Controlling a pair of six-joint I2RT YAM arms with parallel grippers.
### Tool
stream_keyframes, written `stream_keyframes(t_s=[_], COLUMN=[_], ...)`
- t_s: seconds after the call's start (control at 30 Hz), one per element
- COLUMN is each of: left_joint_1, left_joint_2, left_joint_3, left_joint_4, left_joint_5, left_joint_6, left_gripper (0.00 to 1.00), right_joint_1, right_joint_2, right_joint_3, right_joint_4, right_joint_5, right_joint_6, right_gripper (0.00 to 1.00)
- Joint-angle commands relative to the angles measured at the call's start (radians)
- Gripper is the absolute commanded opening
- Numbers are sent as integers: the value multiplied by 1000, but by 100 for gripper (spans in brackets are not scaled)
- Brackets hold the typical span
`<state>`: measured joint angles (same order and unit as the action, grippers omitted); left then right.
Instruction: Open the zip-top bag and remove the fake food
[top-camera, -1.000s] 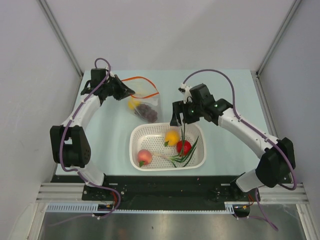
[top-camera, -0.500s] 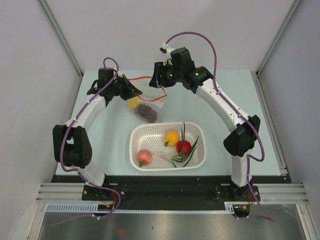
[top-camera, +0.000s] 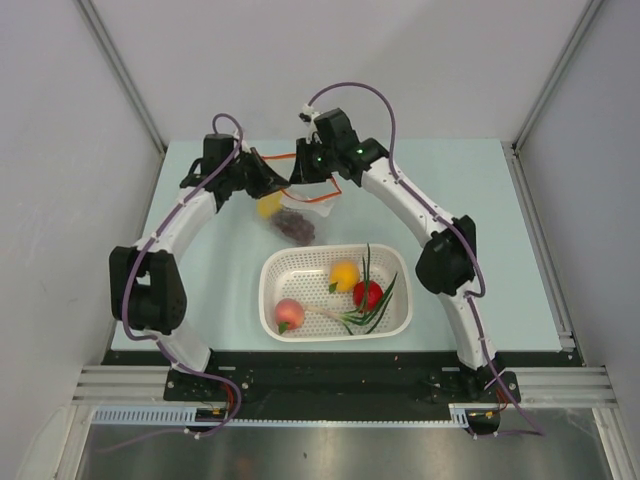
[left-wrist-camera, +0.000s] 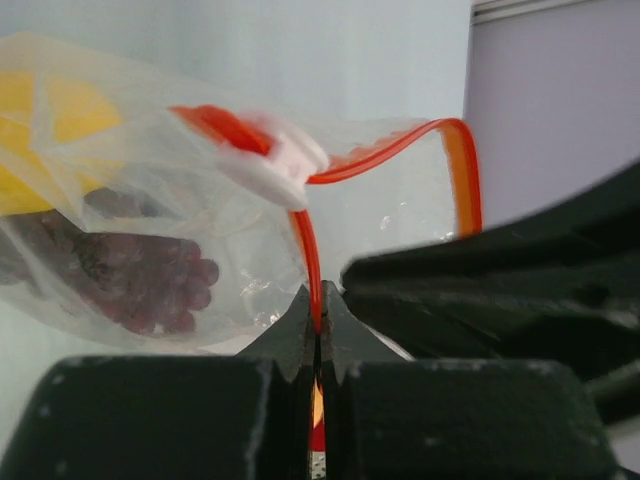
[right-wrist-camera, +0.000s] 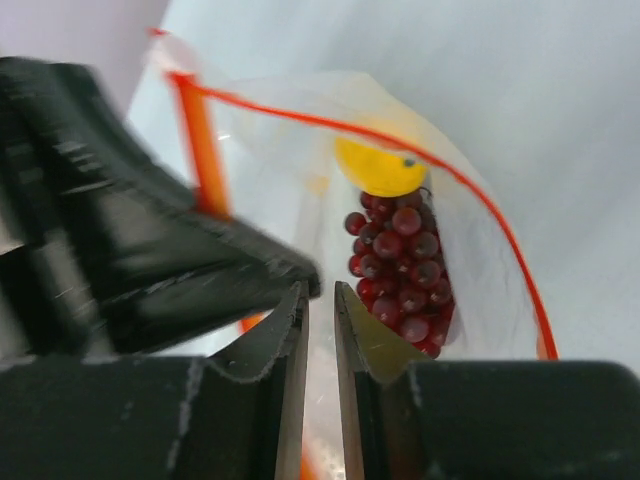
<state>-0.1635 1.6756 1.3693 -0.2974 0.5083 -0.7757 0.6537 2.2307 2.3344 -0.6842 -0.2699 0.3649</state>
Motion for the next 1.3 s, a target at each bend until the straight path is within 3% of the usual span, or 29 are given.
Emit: stream_keyframes(t_s=[0.0,0.37,0.77,1.27], left_joint_1=[-18,-22,-21,-4], left_joint_2=[7,101,108,85], left_joint_3=[47,203,206,189], left_joint_4=[26,-69,-109,-105], left_joint_5=[13,-2,-28,-44], left_joint_6=[-19,9,24,52], left_gripper=[0,0,0,0], right_joint_1=[-17,-37,-2,15], right_joint_2=[67,202,262,207], right_joint_3=[48,102,53,8], right_joint_4=[18,-29,-74,-94], right_joint_5=[12,12,15,35], right_joint_6=[11,9,6,-40], right_gripper=[20,20,29,37])
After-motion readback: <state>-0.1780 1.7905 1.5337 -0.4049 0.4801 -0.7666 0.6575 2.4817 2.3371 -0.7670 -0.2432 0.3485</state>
